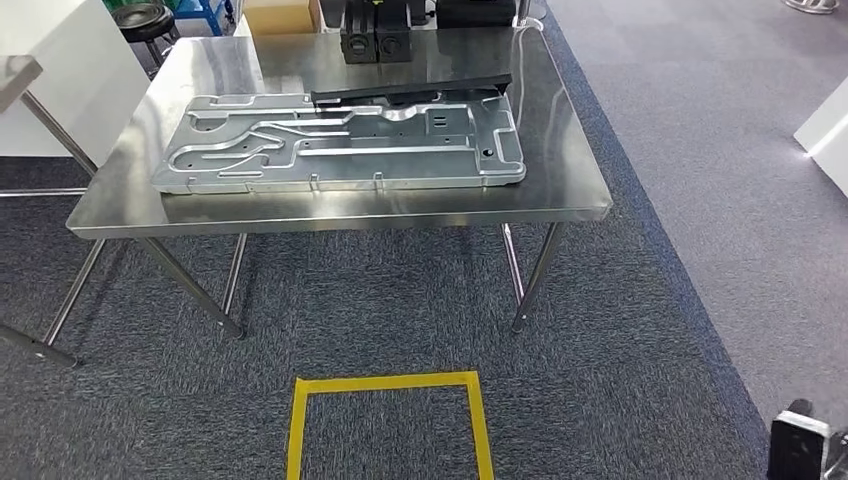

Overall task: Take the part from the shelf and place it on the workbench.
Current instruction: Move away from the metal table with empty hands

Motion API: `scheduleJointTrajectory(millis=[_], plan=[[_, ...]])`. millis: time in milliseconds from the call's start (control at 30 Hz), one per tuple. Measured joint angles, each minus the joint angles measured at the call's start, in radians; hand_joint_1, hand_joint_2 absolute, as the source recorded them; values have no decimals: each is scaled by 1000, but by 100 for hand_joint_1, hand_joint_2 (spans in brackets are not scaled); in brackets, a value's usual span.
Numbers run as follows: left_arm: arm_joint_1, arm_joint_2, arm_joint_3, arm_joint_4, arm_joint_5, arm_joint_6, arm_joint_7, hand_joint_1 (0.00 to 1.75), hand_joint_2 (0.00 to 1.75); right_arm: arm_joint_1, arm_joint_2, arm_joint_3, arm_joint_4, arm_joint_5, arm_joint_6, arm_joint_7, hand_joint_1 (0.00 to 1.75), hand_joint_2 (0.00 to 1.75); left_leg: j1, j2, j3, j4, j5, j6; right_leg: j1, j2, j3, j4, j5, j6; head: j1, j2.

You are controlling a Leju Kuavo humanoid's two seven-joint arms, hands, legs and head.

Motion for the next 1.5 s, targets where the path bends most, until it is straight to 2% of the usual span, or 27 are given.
scheduleJointTrajectory(millis=[67, 100, 133, 200, 233, 300, 333, 400, 467, 500, 567, 633, 700, 733, 767, 833, 867, 967, 1000, 1067, 1133, 1200, 1233, 1300, 1367, 1400, 1500], plan=[[-1, -1, 4, 0, 0, -3, 0, 0, 0, -26, -19, -64, 239, 124, -38, 62, 0, 0, 0, 0, 42, 11, 47, 3, 2, -5, -35, 8, 22, 4, 0, 0], [-1, -1, 7, 0, 1, -5, 0, 0, 0, -37, -27, -84, 354, 180, -34, 135, 0, 0, 0, -1, 87, -33, 74, 7, 3, -6, -51, 13, 32, 6, 0, 0], [-4, -1, 9, 0, 2, -8, 0, 0, 0, -47, -32, -95, 458, 232, -10, 242, 0, 0, -1, -2, 147, -105, 81, 11, 4, -7, -65, 19, 41, 9, 0, 0], [-11, -2, 11, -1, 3, -14, 1, 0, 0, -65, -32, -100, 633, 323, 80, 496, 0, 0, -5, -3, 243, -249, 52, 22, 7, -8, -83, 26, 61, 19, 0, 0], [-14, -3, 12, -1, 3, -16, 1, 0, 0, -71, -28, -97, 700, 356, 139, 611, 0, 0, -8, -3, 265, -291, 38, 29, 7, -9, -88, 25, 72, 24, 0, 0], [-17, -6, 12, -1, 1, -18, 4, 0, 0, -79, -10, -91, 806, 395, 262, 767, 0, 0, -9, 0, 258, -307, 49, 43, 4, -9, -92, 19, 91, 36, 0, 0], [-18, -8, 12, -1, 0, -19, 6, 0, 0, -82, 1, -89, 846, 403, 318, 818, 0, 0, -8, 3, 249, -309, 62, 51, 2, -7, -98, 25, 78, 41, 0, 0], [-21, -10, 12, 0, 1, -18, 12, 0, 0, -89, 22, -88, 907, 408, 393, 878, 0, 0, -6, 10, 221, -313, 94, 62, -2, -2, -120, 93, -15, 49, 0, 0], [-21, -10, 13, 0, 6, -18, 15, 0, 0, -99, 38, -88, 946, 408, 419, 899, 0, 0, -7, 14, 185, -311, 121, 65, -4, 0, -142, 220, -124, 57, 0, 0], [-21, -11, 13, 0, 9, -17, 16, 0, 0, -105, 42, -88, 961, 408, 425, 902, 0, 0, -8, 16, 166, -309, 135, 64, -4, 0, -143, 276, -141, 60, 0, 0], [-22, -12, 14, 0, 11, -17, 18, 0, 0, -115, 48, -88, 984, 408, 434, 896, 0, 0, -8, 17, 126, -299, 159, 60, -6, 0, -107, 310, -106, 63, 0, 0], [-23, -15, 14, -1, 12, -17, 19, 0, 0, -123, 51, -88, 995, 410, 439, 876, 0, 0, -8, 17, 90, -284, 178, 53, -8, 1, -6, 214, -65, 60, 0, 0], [-26, -19, 15, -1, 12, -17, 19, 0, 0, -132, 51, -86, 1002, 416, 441, 854, 0, 0, -10, 17, 67, -268, 194, 44, -5, 3, 107, 60, -91, 48, 0, 0], [-27, -21, 15, -1, 12, -17, 19, 0, 0, -136, 51, -85, 1005, 420, 442, 844, 0, 0, -11, 17, 60, -264, 203, 39, -1, 4, 139, 11, -110, 40, 0, 0], [-27, -23, 15, -1, 12, -16, 19, 0, 0, -138, 51, -84, 1008, 423, 444, 838, 0, 0, -11, 18, 55, -263, 213, 33, 2, 4, 148, -15, -117, 31, 0, 0], [-25, -24, 16, -1, 11, -13, 20, 0, 0, -140, 51, -82, 1015, 429, 448, 829, 0, 0, -7, 15, 43, -261, 216, 21, 1, 1, 130, -20, -99, 13, 0, 0], [-24, -25, 16, -1, 11, -11, 22, 0, 0, -141, 51, -81, 1018, 433, 450, 825, 0, 0, -6, 11, 32, -243, 190, 15, 0, -1, 118, -22, -87, 5, 0, 0], [-20, -30, 18, -1, 12, 1, 36, 0, 0, -141, 51, -71, 1024, 450, 458, 818, 0, 0, -1, 1, -11, -84, 51, 3, 1, -4, 75, -23, -55, -8, 0, 0], [-19, -31, 19, -1, 12, 5, 44, 0, 0, -140, 51, -68, 1026, 455, 461, 818, 0, 0, 0, 1, -20, -25, 31, 0, 2, -4, 60, -21, -45, -8, 0, 0], [-18, -32, 21, -1, 12, 10, 62, 0, 0, -139, 51, -64, 1029, 465, 466, 818, 0, 0, 2, 1, 1, 13, 56, -1, 4, -4, 32, -14, -26, -6, 0, 0], [-19, -32, 22, -1, 12, 11, 78, 0, 0, -140, 51, -60, 1032, 473, 467, 819, 0, 0, 2, 1, 90, -91, 101, 4, 3, -3, 10, -6, -13, 1, 0, 0], [-21, -32, 22, -1, 12, 11, 87, 0, 0, -140, 51, -57, 1033, 478, 467, 819, 0, 0, -1, 0, 191, -239, 96, 14, 6, -3, -4, 2, -3, 10, 0, 0], [-23, -32, 22, -1, 12, 10, 88, 0, 0, -140, 52, -56, 1034, 479, 467, 819, 0, 0, -3, 0, 216, -283, 85, 19, 8, -4, -7, 5, 2, 17, 0, 0], [-23, -33, 23, -1, 12, 10, 90, 0, 0, -141, 51, -53, 1036, 480, 467, 820, 0, 0, -4, 0, 221, -309, 79, 32, 9, -5, -12, 6, 11, 30, 0, 0], [-22, -35, 23, -1, 13, 11, 90, 0, 0, -141, 51, -48, 1036, 480, 466, 820, 0, 0, -2, 3, 216, -313, 89, 47, 5, -3, -22, 31, -8, 42, 0, 0], [-22, -36, 24, -1, 13, 11, 90, 0, 0, -140, 51, -47, 1037, 480, 466, 820, 0, 0, -1, 4, 212, -315, 95, 54, 3, -1, -39, 72, -37, 47, 0, 0], [-20, -37, 26, -1, 14, 9, 92, 0, 0, -138, 51, -45, 1040, 480, 465, 818, 0, 0, -5, 7, 196, -313, 105, 63, -1, 2, -121, 269, -142, 58, 0, 0]])
